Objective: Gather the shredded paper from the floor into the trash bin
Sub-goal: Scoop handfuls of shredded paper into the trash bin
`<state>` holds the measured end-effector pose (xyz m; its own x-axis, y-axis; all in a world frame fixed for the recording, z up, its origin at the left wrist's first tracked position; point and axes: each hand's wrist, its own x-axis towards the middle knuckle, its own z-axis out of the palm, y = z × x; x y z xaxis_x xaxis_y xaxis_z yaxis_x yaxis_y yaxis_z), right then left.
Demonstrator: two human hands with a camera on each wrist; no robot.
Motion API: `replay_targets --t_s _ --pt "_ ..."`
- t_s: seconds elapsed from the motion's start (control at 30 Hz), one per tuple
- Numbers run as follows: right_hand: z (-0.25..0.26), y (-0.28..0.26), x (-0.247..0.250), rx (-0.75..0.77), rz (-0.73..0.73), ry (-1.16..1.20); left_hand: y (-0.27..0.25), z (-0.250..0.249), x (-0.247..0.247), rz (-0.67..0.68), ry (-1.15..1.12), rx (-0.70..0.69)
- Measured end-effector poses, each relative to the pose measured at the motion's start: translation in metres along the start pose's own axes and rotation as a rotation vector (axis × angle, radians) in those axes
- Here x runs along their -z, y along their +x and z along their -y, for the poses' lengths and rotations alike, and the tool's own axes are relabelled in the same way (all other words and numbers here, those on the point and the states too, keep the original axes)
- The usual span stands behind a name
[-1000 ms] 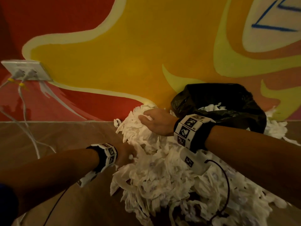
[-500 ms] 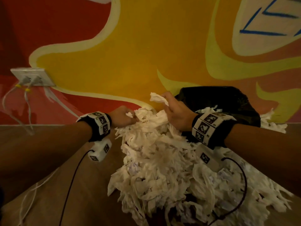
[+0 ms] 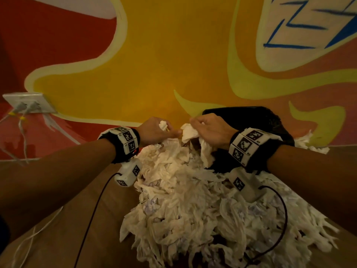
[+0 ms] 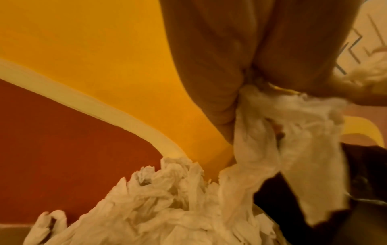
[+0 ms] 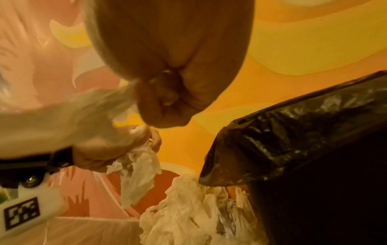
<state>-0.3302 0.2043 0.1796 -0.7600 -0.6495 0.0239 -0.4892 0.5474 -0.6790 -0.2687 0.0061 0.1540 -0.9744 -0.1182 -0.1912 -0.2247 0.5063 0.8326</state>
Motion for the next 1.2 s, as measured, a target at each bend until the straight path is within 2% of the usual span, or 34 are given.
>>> replay_targets --t_s 0.1,0.17,0.37,0.47,0.53,0.6,0.7,0.8,0.9,1.03,1.13,1.2 --pt "-0.007 -0.001 0.009 -0.069 -0.008 0.078 0.003 -0.006 -0.003 0.043 0.125 -0.078" --pt "-0.012 -0.002 0.014 -0.106 -0.036 0.124 0.008 -0.010 -0.008 0.041 0.132 -0.076" --pt "-0.021 -0.005 0.034 -0.125 -0.068 0.334 0.022 -0.037 -0.022 -0.013 -0.131 -0.005" --pt "-0.030 -0.004 0.048 -0.139 -0.091 0.318 0.024 -0.050 -0.031 0.083 -0.456 0.035" --pt "-0.039 -0.004 0.057 -0.152 -0.150 0.245 0.026 -0.053 -0.037 0.143 -0.542 0.037" --pt "-0.049 -0.005 0.064 -0.136 -0.204 0.191 0.028 -0.056 -0.041 0.142 -0.533 0.013" --pt "-0.062 -0.007 0.073 -0.093 -0.272 0.101 0.034 -0.062 -0.048 0.056 -0.514 -0.016" --pt "-0.069 -0.012 0.082 -0.033 -0.280 0.118 0.040 -0.072 -0.055 0.010 -0.454 -0.043" --pt "-0.074 -0.016 0.092 -0.088 -0.257 0.096 0.046 -0.085 -0.062 0.016 -0.426 -0.072" --pt "-0.078 -0.017 0.105 -0.229 -0.266 0.108 0.055 -0.104 -0.071 0.126 -0.537 -0.039" --pt "-0.078 -0.017 0.111 -0.231 -0.340 0.103 0.061 -0.116 -0.079 0.070 -0.558 -0.059" --pt "-0.081 -0.014 0.114 -0.194 -0.335 0.140 0.066 -0.122 -0.087 -0.023 -0.488 -0.087"
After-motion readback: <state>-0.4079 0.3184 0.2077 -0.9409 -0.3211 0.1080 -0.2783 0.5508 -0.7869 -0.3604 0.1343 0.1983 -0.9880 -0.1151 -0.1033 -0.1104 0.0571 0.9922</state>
